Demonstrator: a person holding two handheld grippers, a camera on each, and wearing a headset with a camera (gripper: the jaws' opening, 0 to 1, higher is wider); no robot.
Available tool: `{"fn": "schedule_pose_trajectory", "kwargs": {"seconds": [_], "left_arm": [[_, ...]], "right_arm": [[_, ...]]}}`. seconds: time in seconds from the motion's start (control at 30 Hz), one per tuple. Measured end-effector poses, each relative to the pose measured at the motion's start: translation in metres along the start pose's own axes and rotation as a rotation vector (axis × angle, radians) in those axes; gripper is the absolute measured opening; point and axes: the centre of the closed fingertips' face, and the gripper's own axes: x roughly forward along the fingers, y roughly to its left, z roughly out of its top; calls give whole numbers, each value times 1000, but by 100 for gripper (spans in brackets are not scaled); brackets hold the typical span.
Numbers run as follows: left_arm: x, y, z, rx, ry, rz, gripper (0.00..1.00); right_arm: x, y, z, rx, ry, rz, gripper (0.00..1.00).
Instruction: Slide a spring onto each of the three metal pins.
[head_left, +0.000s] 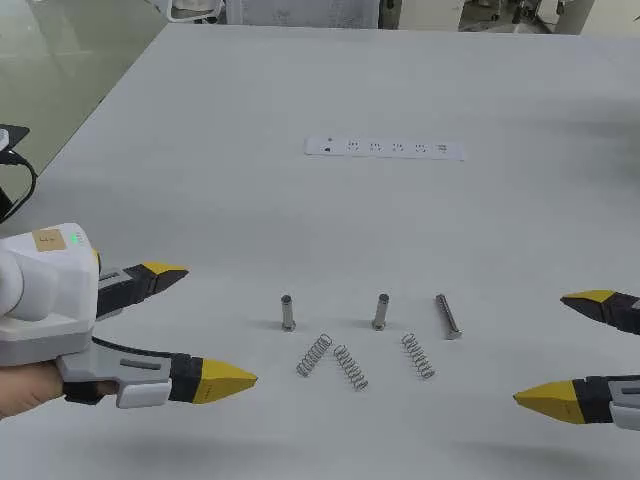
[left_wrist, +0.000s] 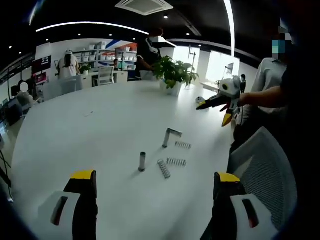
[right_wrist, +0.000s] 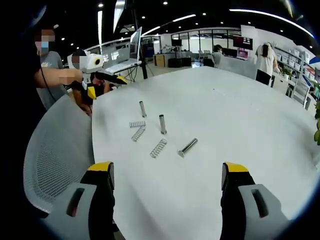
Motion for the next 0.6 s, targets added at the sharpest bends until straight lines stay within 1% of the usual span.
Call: {"fn": "schedule_pose_trajectory", "kwargs": {"seconds": [0.2,0.6], "left_arm": [[-2,2,-3,-3,7,5,91],[-1,2,-3,-1,10,6,91]], "right_arm": [[0,0,-2,5,6,1,86],[0,0,-3,8,6,4,85]]}}
